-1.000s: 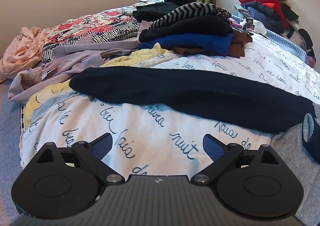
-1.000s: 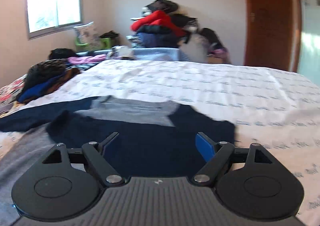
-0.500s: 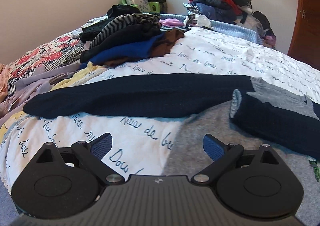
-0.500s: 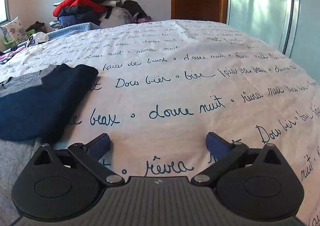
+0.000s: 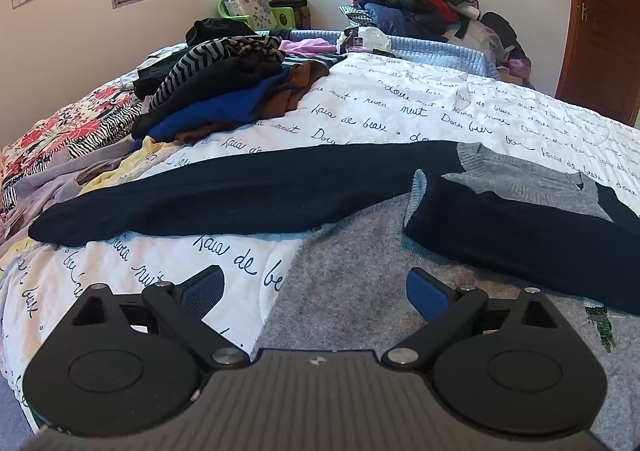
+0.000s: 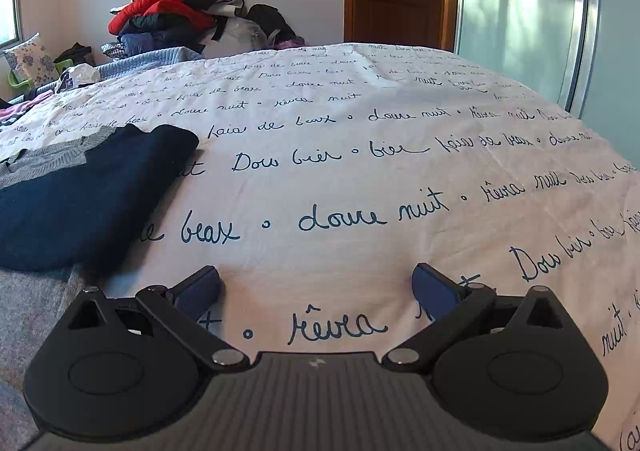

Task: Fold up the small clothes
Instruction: 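Move the left tool toward the cuff of the other navy sleeve, then close the left tool on the other navy sleeve cuff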

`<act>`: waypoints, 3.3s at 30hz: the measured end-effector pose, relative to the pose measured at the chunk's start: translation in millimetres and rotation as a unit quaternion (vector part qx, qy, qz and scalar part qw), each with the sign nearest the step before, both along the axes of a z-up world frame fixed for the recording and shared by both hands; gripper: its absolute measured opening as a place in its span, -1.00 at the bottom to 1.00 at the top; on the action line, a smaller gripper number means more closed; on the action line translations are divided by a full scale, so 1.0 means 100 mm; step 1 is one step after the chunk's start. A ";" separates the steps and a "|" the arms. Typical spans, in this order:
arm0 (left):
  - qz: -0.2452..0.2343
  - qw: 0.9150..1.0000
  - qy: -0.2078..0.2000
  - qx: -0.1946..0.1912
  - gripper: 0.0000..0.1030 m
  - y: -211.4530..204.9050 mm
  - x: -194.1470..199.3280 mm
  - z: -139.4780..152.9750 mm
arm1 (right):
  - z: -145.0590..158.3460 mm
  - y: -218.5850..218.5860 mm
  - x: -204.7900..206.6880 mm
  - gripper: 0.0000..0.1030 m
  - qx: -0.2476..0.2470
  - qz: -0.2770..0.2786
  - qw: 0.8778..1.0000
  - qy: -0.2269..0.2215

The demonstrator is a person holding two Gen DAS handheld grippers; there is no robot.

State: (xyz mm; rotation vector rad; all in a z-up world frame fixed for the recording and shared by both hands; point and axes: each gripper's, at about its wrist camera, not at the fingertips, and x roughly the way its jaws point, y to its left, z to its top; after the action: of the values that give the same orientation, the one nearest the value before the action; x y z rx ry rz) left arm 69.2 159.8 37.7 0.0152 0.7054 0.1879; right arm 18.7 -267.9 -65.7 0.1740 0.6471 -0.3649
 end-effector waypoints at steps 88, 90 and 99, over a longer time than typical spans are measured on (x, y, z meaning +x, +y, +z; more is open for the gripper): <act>0.250 0.938 -0.095 -0.221 -0.85 2.93 0.52 -0.04 | 0.54 2.03 0.08 1.00 -0.025 0.300 0.951 -0.066; 0.222 0.952 -0.108 -0.184 -0.85 2.64 0.56 0.09 | 0.51 2.01 0.08 1.00 -0.030 0.293 0.953 -0.064; 0.092 0.976 -0.132 -0.144 -0.84 1.39 0.79 0.44 | 0.45 1.92 0.05 1.00 -0.028 0.280 0.958 -0.061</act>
State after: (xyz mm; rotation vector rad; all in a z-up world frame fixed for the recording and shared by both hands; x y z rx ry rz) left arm 147.9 298.8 82.1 -0.3473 0.4627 0.2590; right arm 24.2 -76.3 -20.8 -0.0446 0.5372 0.1749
